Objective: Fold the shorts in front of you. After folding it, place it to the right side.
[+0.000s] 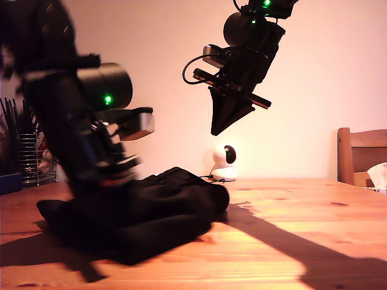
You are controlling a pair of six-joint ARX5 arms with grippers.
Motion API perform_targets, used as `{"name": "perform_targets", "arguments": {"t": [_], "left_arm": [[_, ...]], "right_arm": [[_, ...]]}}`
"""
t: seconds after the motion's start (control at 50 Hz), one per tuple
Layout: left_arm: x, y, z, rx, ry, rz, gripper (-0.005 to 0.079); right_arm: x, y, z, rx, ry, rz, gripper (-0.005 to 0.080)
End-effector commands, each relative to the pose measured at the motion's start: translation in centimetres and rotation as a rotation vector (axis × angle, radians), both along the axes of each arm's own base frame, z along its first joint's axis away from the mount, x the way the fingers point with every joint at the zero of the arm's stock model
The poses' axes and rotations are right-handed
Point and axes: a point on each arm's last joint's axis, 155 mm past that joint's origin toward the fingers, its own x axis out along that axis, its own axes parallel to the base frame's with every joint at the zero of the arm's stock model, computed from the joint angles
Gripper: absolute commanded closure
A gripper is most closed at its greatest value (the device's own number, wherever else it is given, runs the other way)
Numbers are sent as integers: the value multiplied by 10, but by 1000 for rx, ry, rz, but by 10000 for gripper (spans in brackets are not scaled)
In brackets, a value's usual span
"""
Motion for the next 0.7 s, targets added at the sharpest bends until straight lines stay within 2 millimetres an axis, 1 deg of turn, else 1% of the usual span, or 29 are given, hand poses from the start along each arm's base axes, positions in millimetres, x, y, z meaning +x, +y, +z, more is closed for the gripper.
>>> {"name": "perform_targets", "arguments": {"t": [0.0,0.1,0.22,0.28,0.34,0.38,0.44,0.46,0.54,0.6,0.68], "left_arm": [[-39,50,-41,218,148,-17,764],[-34,84,-31,407,122,-37,764],[-23,117,-12,602,76,-47,764],[-16,129,1,681,47,-47,764],[-9,135,14,730,19,-20,764],[-5,134,20,730,4,3,764],[2,127,30,709,-21,6,764],[5,124,34,690,-39,43,764],[13,108,47,617,-82,71,764],[15,97,56,552,-91,76,764],[10,83,65,457,-74,114,764]], "right_arm": [[-10,5,-11,-6,30,38,765],[-15,7,-11,3,45,60,765],[-20,13,-9,33,62,88,765],[-22,16,-8,48,67,98,765],[-24,19,-7,66,72,113,765],[-26,21,-6,77,75,122,765],[-28,24,-4,94,79,140,765],[-28,24,-4,94,78,145,765],[-30,27,-3,108,82,154,765],[-30,28,-2,112,83,158,765],[-33,27,-3,111,93,157,765]]}}
